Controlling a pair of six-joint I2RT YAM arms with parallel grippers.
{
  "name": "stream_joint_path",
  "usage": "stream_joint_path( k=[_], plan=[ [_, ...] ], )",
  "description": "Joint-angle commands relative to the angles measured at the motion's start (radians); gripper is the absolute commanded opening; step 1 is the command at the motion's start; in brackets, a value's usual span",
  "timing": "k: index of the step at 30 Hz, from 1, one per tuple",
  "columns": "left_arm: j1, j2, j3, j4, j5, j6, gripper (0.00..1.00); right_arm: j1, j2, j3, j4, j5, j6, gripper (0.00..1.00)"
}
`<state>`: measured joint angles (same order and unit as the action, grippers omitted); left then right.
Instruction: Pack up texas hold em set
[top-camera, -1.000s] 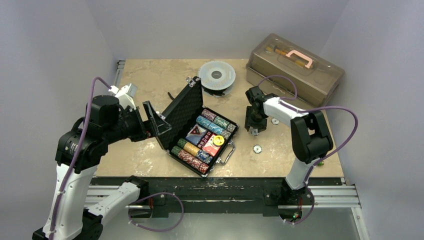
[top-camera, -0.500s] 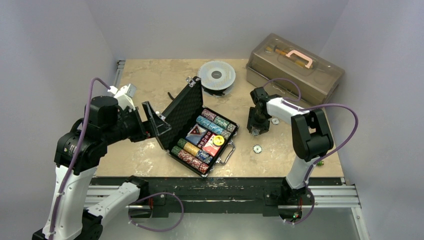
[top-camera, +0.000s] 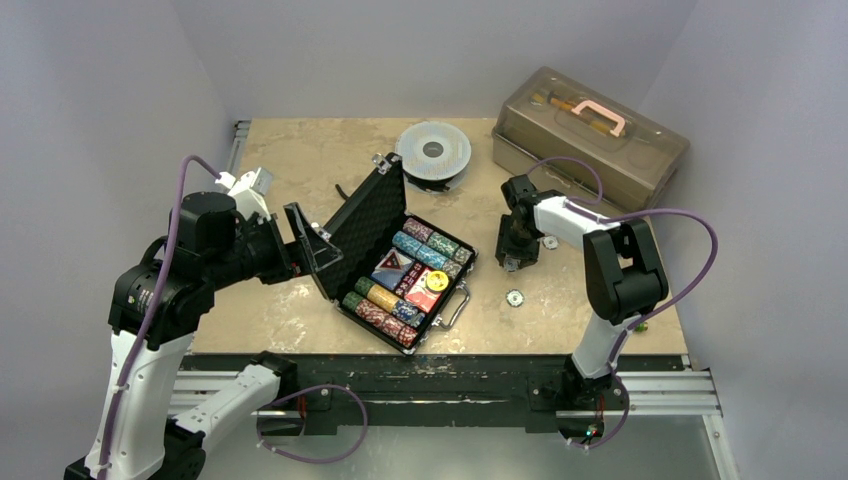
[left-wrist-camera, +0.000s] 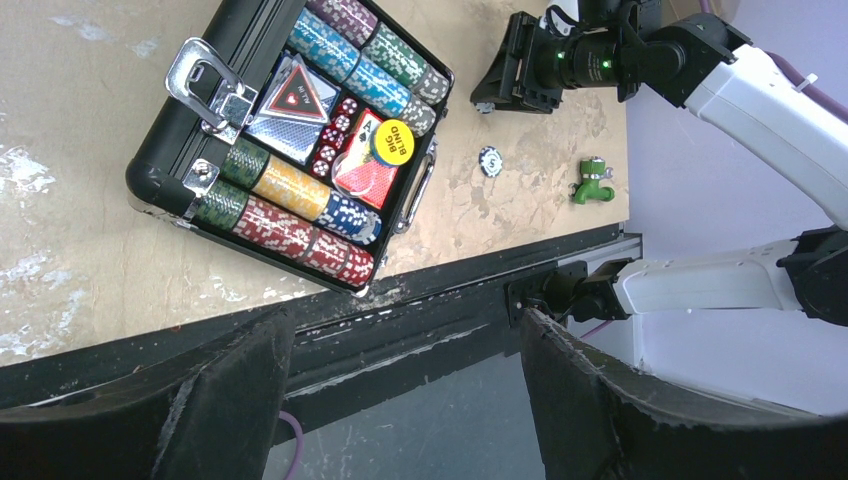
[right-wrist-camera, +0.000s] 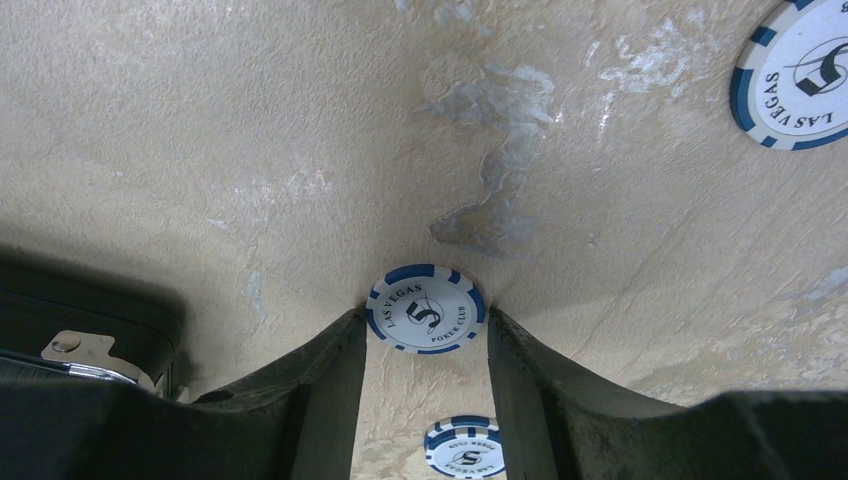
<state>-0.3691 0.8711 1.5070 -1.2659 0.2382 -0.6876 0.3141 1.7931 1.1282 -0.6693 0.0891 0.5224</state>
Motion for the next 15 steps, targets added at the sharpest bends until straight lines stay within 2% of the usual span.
stream_joint_path(
  k=[1,9,15],
  plan=[
    [-0.007,-0.011,0.009,0.02,-0.003,0.017,0.8,0.003,0.03,0.002,0.031,0.01,-0.008,0.42],
    [-0.007,-0.007,0.013,0.017,-0.003,0.018,0.8,0.003,0.014,0.012,0.015,0.02,-0.025,0.33],
    [-0.007,0.0,0.014,0.021,0.004,0.02,0.8,0.003,-0.043,0.014,-0.004,0.027,-0.033,0.32]
  ],
)
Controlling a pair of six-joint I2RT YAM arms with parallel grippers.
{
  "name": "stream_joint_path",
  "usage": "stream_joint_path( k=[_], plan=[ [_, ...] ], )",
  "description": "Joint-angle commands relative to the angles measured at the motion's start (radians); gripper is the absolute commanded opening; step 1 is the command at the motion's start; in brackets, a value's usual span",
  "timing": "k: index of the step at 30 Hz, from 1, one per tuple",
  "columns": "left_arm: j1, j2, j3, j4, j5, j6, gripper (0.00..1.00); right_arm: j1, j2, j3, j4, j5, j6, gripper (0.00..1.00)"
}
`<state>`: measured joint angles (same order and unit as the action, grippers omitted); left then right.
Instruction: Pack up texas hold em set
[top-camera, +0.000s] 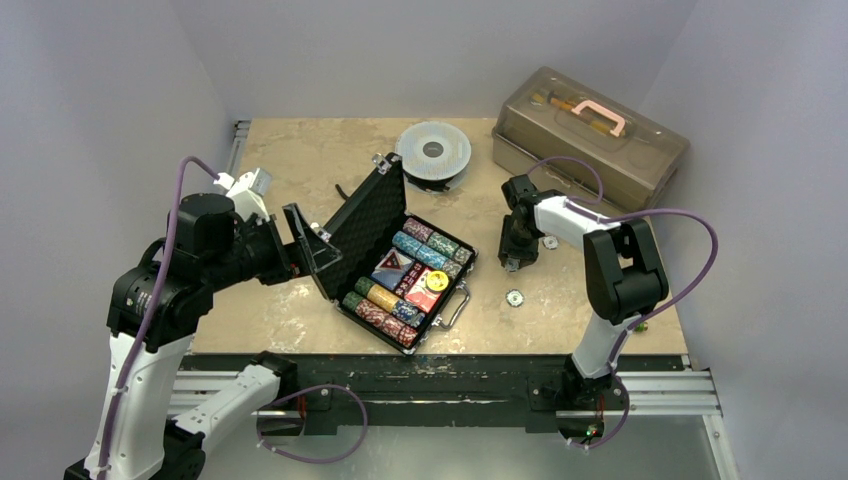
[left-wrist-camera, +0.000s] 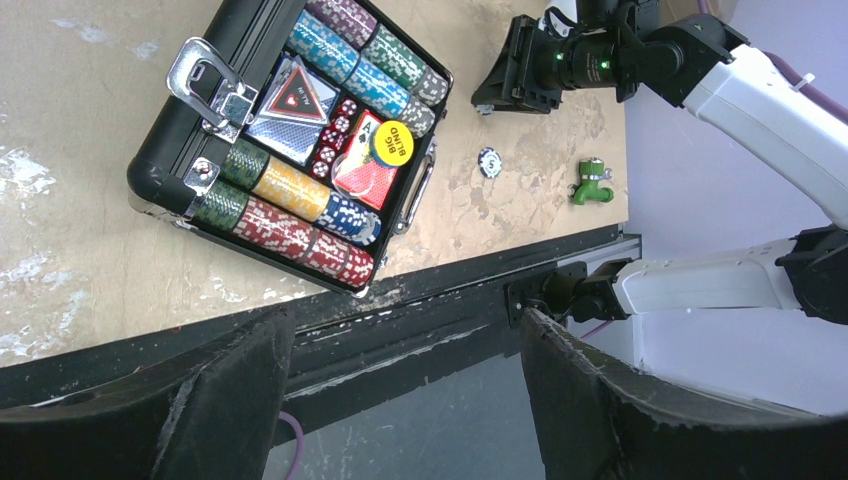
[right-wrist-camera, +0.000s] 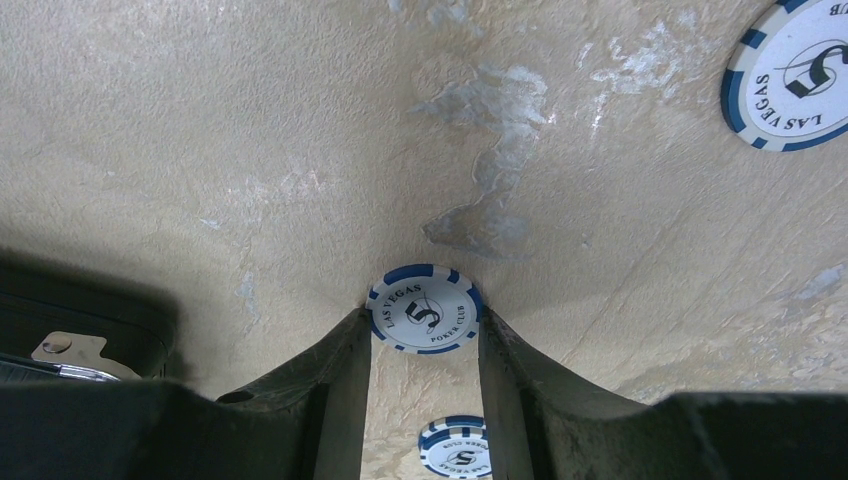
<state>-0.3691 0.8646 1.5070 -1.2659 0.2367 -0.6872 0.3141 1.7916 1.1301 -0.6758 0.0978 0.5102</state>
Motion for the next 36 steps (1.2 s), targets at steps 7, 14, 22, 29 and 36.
stream_joint_path(
  k=[7,14,22,29,36],
  plan=[
    [-0.006,0.01,0.016,0.023,0.006,0.021,0.8,0.003,-0.092,-0.013,-0.002,0.012,-0.027,0.31],
    [-0.006,0.013,0.012,0.032,0.014,0.02,0.8,0.005,-0.14,-0.058,-0.008,0.024,-0.04,0.33],
    [-0.007,0.012,0.004,0.036,0.025,0.018,0.8,-0.012,-0.08,-0.034,0.036,0.02,-0.026,0.49],
    [-0.007,-0.006,0.005,0.023,0.006,0.014,0.8,-0.022,-0.027,-0.02,0.058,0.011,-0.027,0.49],
    [-0.006,-0.004,0.005,0.021,0.005,0.012,0.8,-0.021,-0.008,-0.009,0.063,0.019,-0.032,0.46]
  ],
)
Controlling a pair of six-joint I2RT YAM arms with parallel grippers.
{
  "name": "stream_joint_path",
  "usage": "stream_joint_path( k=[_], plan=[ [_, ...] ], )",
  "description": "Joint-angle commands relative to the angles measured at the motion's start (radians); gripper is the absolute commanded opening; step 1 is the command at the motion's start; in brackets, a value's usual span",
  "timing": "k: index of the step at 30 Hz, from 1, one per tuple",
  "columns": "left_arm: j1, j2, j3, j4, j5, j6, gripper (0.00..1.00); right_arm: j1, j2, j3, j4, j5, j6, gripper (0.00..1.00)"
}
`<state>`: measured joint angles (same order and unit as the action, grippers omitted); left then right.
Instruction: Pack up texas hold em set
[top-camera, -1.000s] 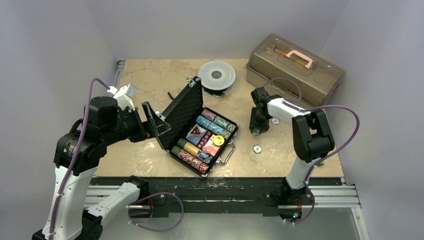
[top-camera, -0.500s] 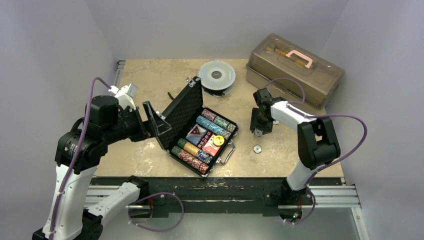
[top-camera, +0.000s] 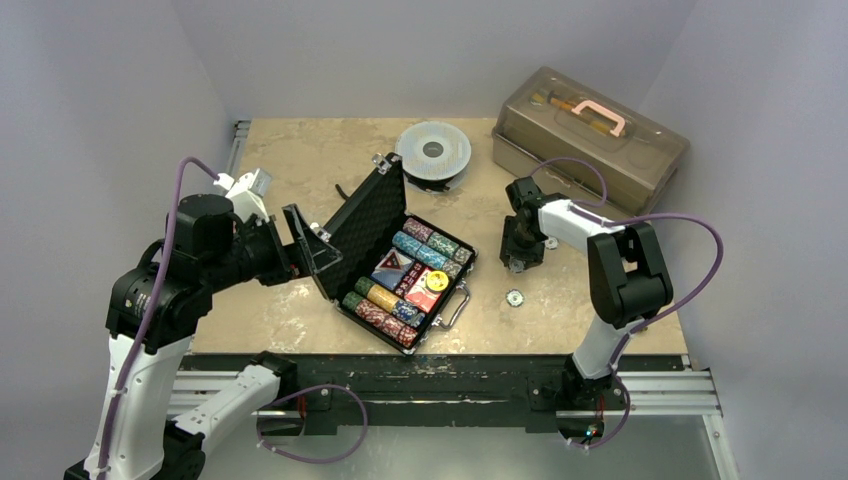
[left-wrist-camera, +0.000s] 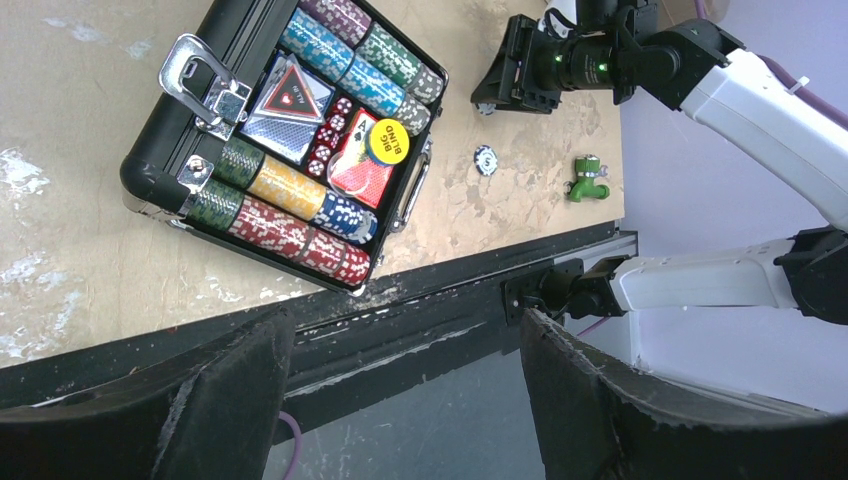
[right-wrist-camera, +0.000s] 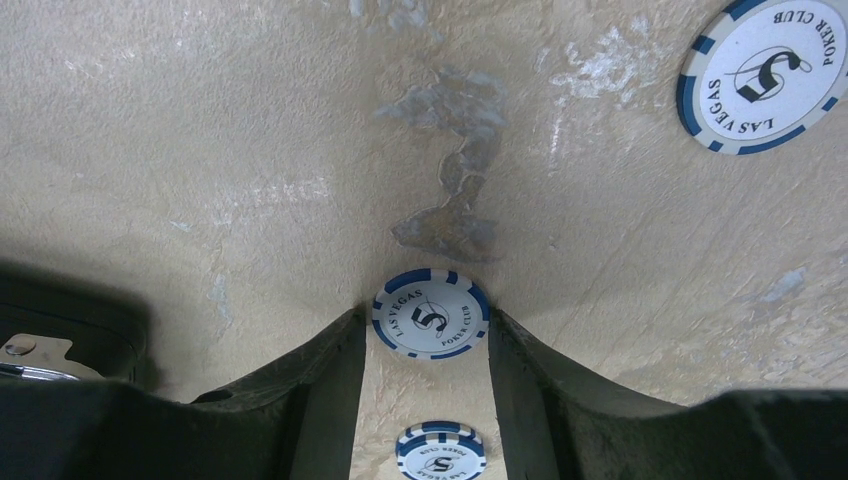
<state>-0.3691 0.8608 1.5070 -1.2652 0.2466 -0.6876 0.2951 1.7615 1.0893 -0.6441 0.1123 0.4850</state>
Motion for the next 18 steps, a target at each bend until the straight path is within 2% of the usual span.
stream_joint_path(
  k=[1,8,12,18],
  plan=[
    [-0.006,0.001,0.005,0.021,-0.005,0.012,0.8,-0.002,0.025,0.032,0.031,0.004,-0.008,0.45],
    [-0.007,0.004,0.003,0.025,0.0,0.011,0.8,-0.002,0.03,0.017,0.04,0.007,-0.008,0.42],
    [-0.007,0.007,0.007,0.025,0.002,0.013,0.8,-0.002,0.044,0.023,0.038,0.003,-0.01,0.46],
    [-0.007,0.004,0.008,0.022,-0.001,0.014,0.8,-0.003,0.044,0.026,0.037,0.014,-0.002,0.43]
  ],
)
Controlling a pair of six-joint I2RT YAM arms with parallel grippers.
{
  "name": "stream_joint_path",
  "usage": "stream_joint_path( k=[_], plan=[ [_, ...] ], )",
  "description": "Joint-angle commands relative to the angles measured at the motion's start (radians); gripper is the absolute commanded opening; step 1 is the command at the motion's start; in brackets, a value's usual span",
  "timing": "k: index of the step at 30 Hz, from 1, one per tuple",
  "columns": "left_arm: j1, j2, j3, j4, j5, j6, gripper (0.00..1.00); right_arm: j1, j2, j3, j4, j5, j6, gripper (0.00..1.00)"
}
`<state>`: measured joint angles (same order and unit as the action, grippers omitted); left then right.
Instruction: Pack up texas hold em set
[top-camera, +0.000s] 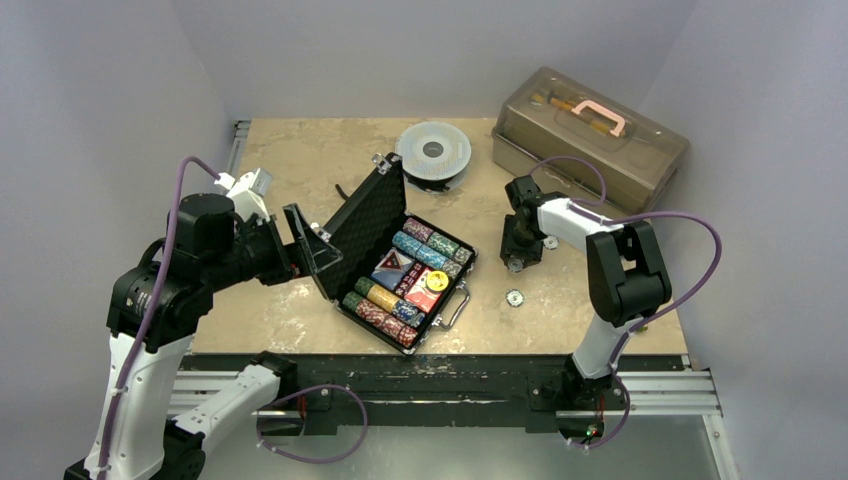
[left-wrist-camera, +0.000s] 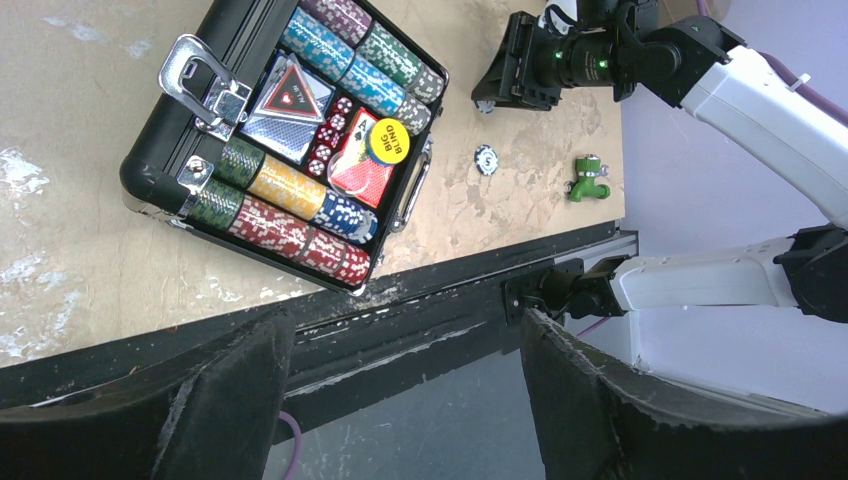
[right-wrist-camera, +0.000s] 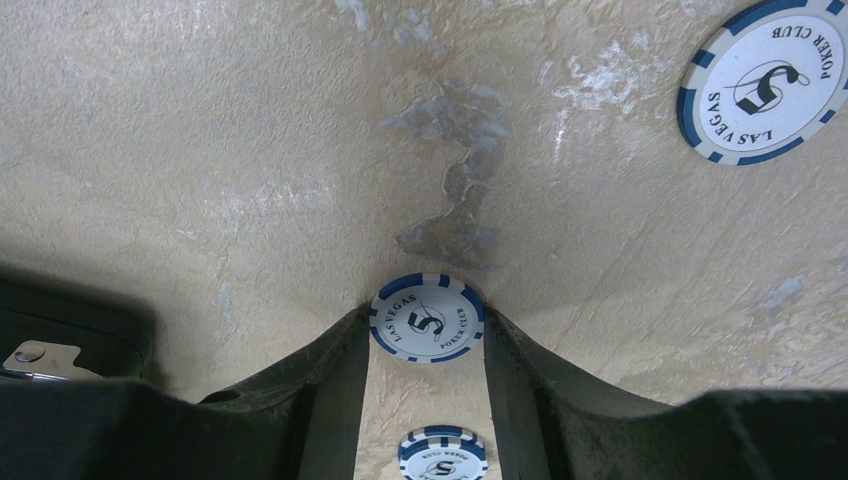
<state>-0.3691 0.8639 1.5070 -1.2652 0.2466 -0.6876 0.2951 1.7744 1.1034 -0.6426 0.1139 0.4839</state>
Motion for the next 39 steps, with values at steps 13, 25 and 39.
stream_joint_path(
  k=[13,25,39],
  plan=[
    [-0.006,-0.002,0.013,0.022,-0.003,0.016,0.8,-0.002,0.067,0.035,0.009,0.031,0.015,0.42],
    [-0.007,-0.006,0.011,0.019,0.001,0.013,0.8,-0.002,0.086,0.054,0.0,0.027,0.01,0.39],
    [-0.007,-0.01,0.009,0.018,-0.001,0.011,0.8,-0.002,-0.028,0.046,-0.027,0.005,-0.008,0.32]
  ],
)
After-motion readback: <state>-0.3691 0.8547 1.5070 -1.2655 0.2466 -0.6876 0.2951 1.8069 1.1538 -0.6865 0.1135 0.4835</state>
